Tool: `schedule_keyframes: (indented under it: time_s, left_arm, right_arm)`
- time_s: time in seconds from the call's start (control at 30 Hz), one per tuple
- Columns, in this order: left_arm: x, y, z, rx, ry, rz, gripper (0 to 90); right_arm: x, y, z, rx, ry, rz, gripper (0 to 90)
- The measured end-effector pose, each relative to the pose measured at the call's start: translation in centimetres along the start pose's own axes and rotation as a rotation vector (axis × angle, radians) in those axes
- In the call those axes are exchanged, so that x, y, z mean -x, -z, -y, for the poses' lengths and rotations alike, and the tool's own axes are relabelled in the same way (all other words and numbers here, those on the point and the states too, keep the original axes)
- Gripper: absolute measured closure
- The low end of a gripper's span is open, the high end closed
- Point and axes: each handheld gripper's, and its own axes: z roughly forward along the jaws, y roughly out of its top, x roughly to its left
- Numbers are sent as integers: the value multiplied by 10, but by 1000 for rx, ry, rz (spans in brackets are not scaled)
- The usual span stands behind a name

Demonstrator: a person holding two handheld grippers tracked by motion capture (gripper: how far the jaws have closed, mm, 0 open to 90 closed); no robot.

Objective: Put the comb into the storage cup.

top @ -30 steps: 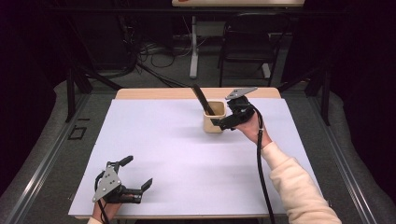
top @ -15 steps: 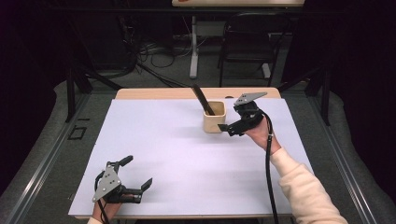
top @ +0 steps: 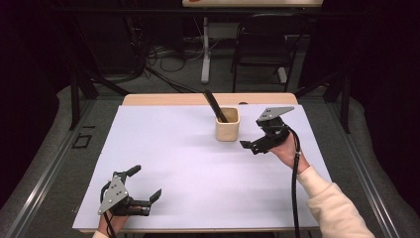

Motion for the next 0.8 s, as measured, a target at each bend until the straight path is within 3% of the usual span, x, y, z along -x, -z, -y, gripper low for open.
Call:
schedule_keyframes:
  time_s: [0.2, 0.8]
  left_arm:
    - [0, 1, 0, 2, 0, -4, 3]
    - [0, 1, 0, 3, 0, -6, 3]
  right_arm:
    - [-4, 5, 11, -22, 8, 1, 0]
    - [-23, 15, 41, -20, 4, -22, 0]
